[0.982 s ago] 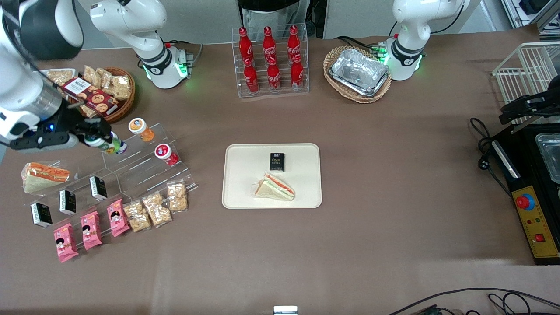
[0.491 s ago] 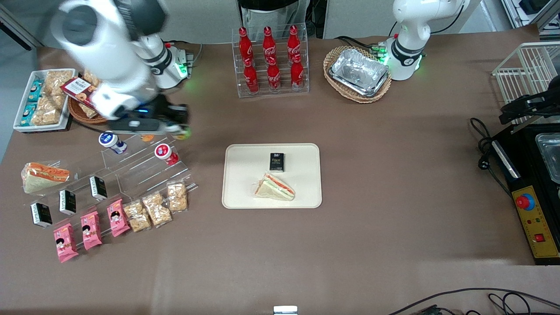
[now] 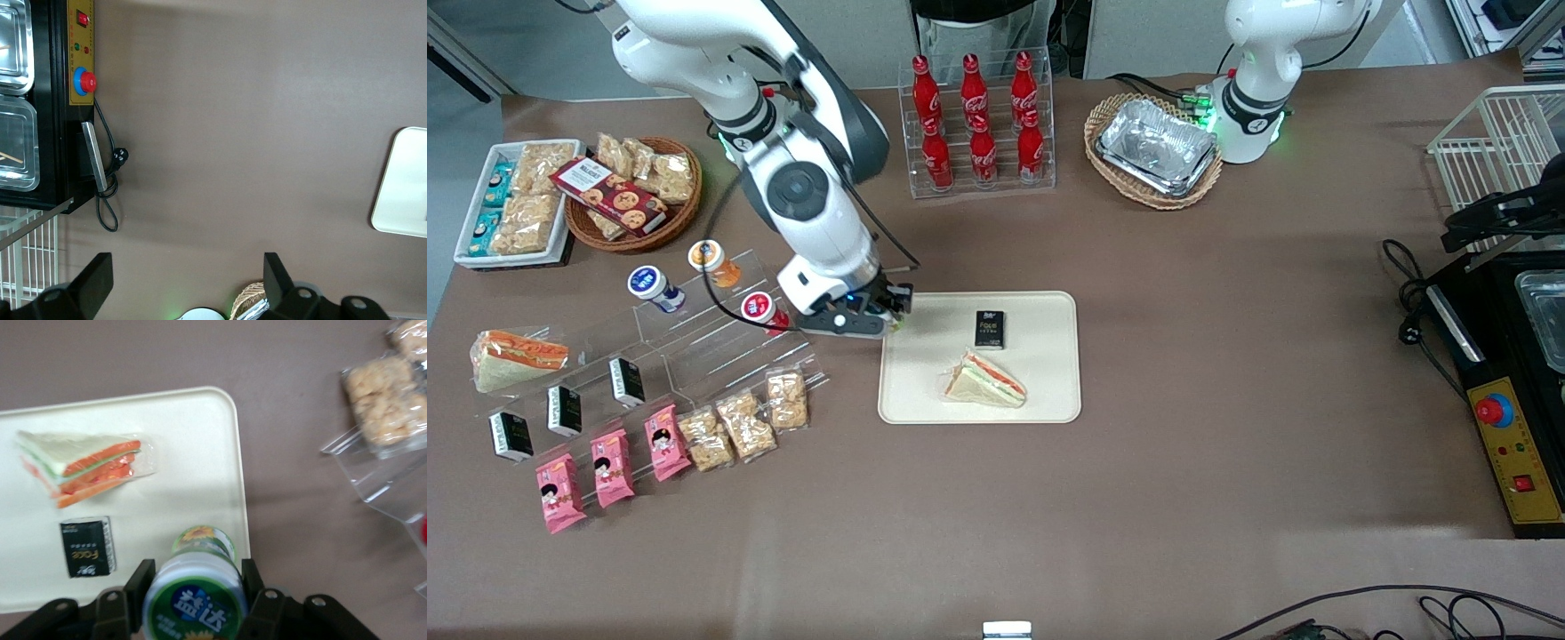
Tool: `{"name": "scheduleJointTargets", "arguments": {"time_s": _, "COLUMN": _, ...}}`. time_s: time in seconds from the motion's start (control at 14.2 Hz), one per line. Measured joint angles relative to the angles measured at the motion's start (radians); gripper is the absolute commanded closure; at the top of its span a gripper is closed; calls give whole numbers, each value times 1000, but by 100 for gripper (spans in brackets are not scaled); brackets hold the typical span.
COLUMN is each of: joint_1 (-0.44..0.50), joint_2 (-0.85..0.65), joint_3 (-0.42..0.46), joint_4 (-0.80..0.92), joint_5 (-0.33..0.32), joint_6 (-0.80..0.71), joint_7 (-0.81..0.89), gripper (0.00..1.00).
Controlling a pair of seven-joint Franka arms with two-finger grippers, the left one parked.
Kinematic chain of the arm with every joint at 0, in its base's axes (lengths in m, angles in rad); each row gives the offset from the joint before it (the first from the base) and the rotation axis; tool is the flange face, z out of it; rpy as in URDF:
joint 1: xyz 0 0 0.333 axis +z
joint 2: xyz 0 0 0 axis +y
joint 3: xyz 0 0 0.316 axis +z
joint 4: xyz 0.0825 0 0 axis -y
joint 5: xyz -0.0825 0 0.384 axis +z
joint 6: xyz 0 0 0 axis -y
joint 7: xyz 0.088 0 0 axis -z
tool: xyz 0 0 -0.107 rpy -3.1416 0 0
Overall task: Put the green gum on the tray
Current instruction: 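Lower the green bottle onto the tray beside the black box, open gripper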
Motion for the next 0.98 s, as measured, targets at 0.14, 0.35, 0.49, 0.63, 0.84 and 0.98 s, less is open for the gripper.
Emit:
{"name": "scheduleJointTargets", "arguments": {"time_s": 0.14, "joint_1": 23, "joint_2": 47, "joint_3": -1, "joint_4": -48, "joint_5": 0, "joint_6": 107, "joint_7": 34, "gripper": 80}}
{"name": "scheduleJointTargets", "arguments": {"time_s": 0.35, "joint_1": 67, "joint_2": 124, "joint_3": -2, "joint_4": -77, "joint_5": 0, "joint_6": 207, "joint_7": 73, "gripper": 80}}
{"name": "scheduleJointTargets", "arguments": {"time_s": 0.49, "joint_1": 77, "joint_2": 172, "joint_3": -2, "joint_4": -78, "joint_5": 0, "joint_6": 257, "joint_7": 97, "gripper": 80}}
{"name": "scheduleJointTargets", "arguments": {"time_s": 0.63, "joint_1": 87, "joint_2": 204, "joint_3": -4, "joint_4": -78, "joint_5": 0, "joint_6": 297, "joint_7": 122, "gripper": 73}}
{"name": "scheduleJointTargets", "arguments": {"time_s": 0.84, "joint_1": 94, "joint_2": 218, "joint_3": -5, "joint_4": -77, "joint_5": 0, "joint_6": 318, "joint_7": 139, "gripper": 10}}
{"name": "scheduleJointTargets", "arguments": {"time_s": 0.98, "joint_1": 94, "joint_2": 218, "joint_3": -7, "joint_4": -77, "joint_5": 0, "joint_6": 320, "joint_7": 148, "gripper": 2}}
